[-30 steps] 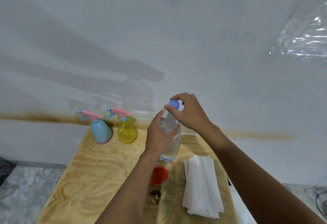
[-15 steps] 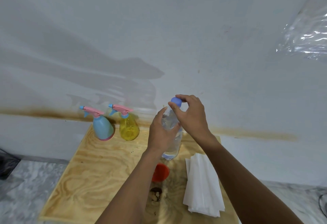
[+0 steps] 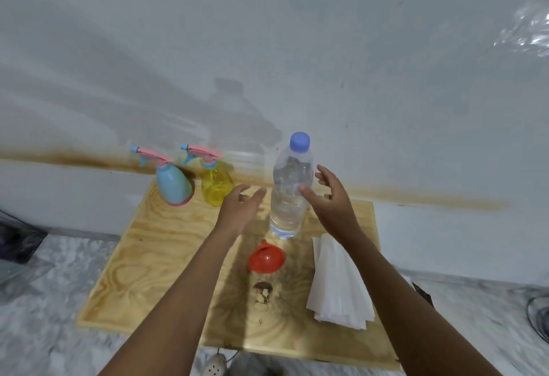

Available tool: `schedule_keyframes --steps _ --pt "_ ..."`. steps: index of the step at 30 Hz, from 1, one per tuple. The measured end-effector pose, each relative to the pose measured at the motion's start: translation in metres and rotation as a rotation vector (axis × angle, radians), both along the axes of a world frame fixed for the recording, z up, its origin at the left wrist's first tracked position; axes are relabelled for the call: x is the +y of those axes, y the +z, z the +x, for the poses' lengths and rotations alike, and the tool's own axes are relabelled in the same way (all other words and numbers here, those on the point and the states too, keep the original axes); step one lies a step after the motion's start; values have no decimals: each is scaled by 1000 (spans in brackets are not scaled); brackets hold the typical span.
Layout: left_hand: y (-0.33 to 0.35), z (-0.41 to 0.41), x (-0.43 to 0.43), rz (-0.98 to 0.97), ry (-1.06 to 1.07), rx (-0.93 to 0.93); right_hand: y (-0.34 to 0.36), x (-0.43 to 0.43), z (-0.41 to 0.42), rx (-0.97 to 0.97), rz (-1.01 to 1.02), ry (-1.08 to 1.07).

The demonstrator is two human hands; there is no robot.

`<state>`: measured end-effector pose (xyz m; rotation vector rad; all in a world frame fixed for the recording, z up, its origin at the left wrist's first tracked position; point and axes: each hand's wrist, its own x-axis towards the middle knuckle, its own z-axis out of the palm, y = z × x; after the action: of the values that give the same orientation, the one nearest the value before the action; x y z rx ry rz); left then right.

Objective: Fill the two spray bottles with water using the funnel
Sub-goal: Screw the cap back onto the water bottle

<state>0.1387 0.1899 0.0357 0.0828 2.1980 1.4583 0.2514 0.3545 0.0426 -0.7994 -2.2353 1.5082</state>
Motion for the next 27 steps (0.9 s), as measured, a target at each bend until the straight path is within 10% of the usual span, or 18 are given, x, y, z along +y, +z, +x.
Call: schedule_keyframes --steps 5,18,27 --pt "-50 0 -3 -222 10 -325 -39 -7 5 -130 11 75" --pt "-98 -4 10 -646 -255 -326 -62 -20 -13 -3 -16 6" --pt "-106 -7 10 -450 -188 -242 -52 -12 -26 42 37 36"
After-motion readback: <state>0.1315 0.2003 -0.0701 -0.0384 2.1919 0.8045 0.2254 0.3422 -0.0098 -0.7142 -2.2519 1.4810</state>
